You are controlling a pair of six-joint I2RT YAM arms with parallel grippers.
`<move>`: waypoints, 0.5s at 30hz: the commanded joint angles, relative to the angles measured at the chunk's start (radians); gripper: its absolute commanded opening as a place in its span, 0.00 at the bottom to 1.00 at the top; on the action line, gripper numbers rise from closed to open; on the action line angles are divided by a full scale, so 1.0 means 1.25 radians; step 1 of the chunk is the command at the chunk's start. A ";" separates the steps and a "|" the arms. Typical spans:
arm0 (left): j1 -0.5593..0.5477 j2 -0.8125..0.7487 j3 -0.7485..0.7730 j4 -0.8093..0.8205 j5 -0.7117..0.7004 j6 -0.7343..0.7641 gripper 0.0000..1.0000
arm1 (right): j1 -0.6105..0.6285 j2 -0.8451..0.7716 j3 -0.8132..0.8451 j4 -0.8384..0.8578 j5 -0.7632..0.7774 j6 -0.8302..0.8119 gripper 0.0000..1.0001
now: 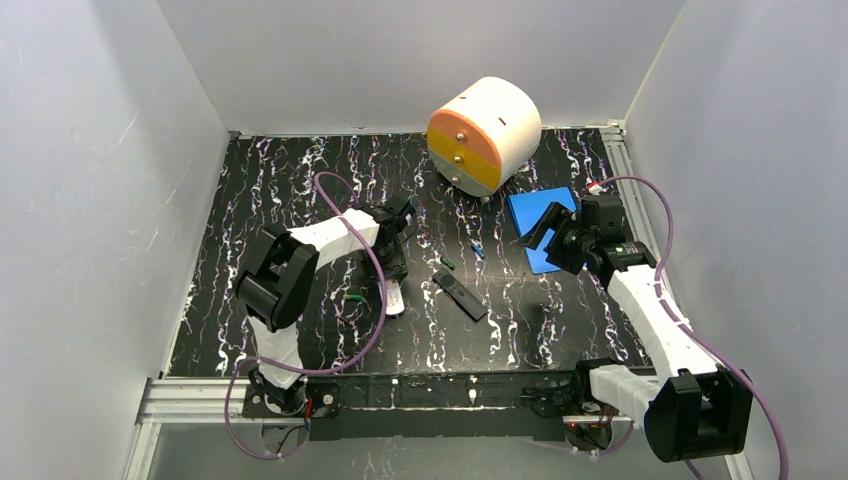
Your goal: Load the batteries into the remote control
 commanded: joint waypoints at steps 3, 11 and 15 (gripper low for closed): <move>-0.004 -0.016 0.026 0.028 0.032 0.046 0.01 | -0.002 0.012 0.032 0.016 -0.104 -0.047 0.98; -0.004 -0.156 0.192 0.056 0.217 0.245 0.00 | -0.001 0.026 0.003 0.277 -0.374 0.040 0.99; 0.003 -0.186 0.299 0.082 0.336 0.272 0.00 | 0.039 0.033 0.022 0.517 -0.525 0.143 0.99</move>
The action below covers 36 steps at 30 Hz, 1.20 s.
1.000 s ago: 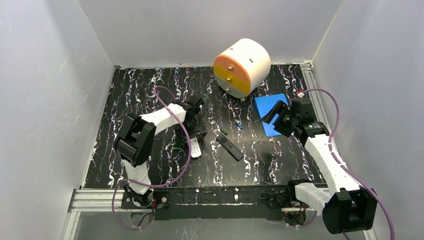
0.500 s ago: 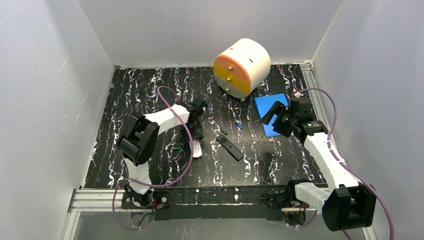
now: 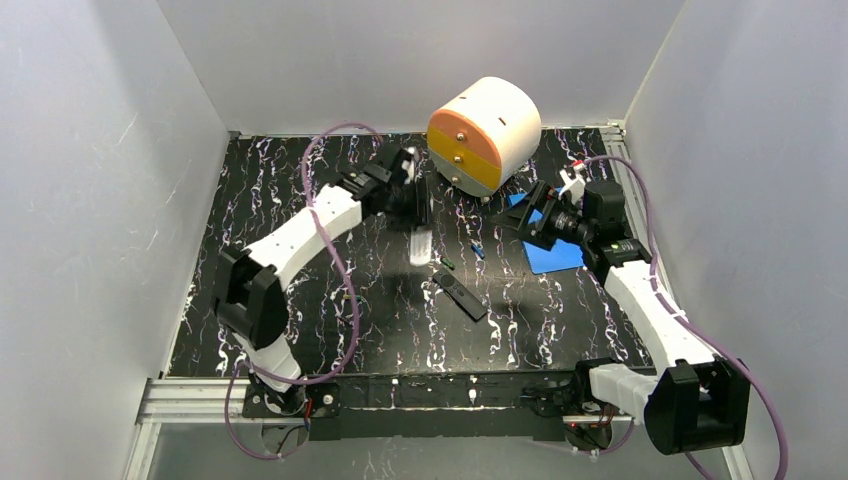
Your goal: Load the batteries into the remote control
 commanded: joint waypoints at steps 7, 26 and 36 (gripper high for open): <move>0.033 -0.088 0.241 0.114 0.403 0.023 0.00 | 0.113 0.049 0.130 0.419 -0.213 0.168 0.99; 0.068 -0.183 0.183 0.566 0.625 -0.321 0.00 | 0.222 0.075 0.138 0.759 -0.151 0.419 0.99; 0.068 -0.209 0.165 0.563 0.562 -0.333 0.00 | 0.262 0.106 0.172 0.863 -0.158 0.512 0.66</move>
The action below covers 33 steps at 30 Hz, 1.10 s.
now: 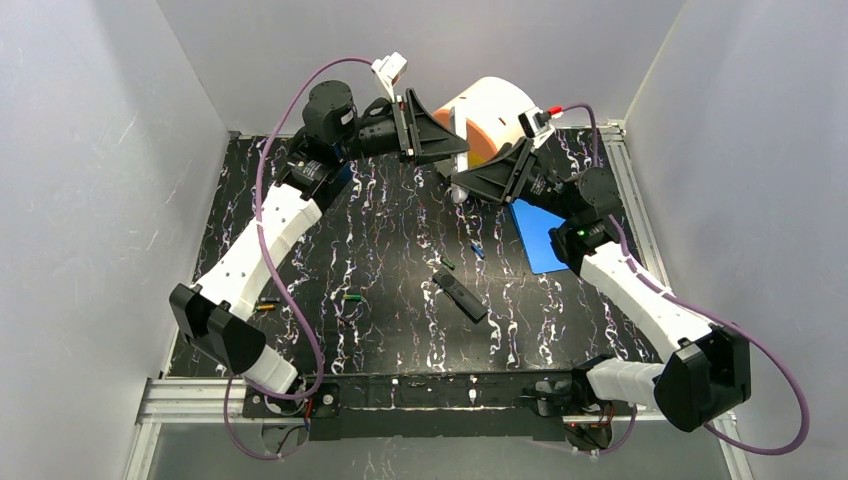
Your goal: Load the batteries into the remote control
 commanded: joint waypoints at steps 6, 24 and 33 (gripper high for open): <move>0.005 -0.072 -0.032 0.014 -0.086 0.010 0.00 | 0.032 0.015 0.050 0.036 0.011 -0.003 0.54; 0.025 -0.128 -0.075 -0.255 -0.316 0.159 0.75 | 0.168 0.033 0.280 -0.817 0.281 -0.755 0.25; 0.044 -0.085 -0.016 -0.504 -0.324 0.207 0.60 | 0.242 0.094 0.374 -0.955 0.381 -0.952 0.23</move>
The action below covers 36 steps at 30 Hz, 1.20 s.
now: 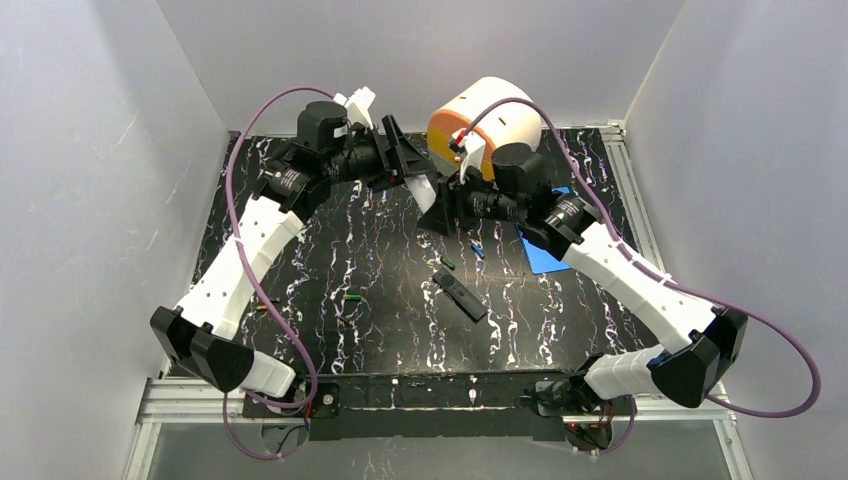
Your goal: Load the batteries into the remote control
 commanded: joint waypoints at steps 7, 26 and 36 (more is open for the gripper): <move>0.082 0.037 0.069 -0.241 0.197 0.065 0.43 | 0.025 0.019 0.062 -0.070 0.064 -0.188 0.23; 0.090 0.054 -0.007 -0.241 0.307 0.089 0.35 | 0.044 0.078 0.113 -0.143 0.005 -0.269 0.19; 0.098 0.068 -0.015 -0.226 0.298 0.078 0.21 | 0.046 0.085 0.105 -0.149 -0.015 -0.286 0.17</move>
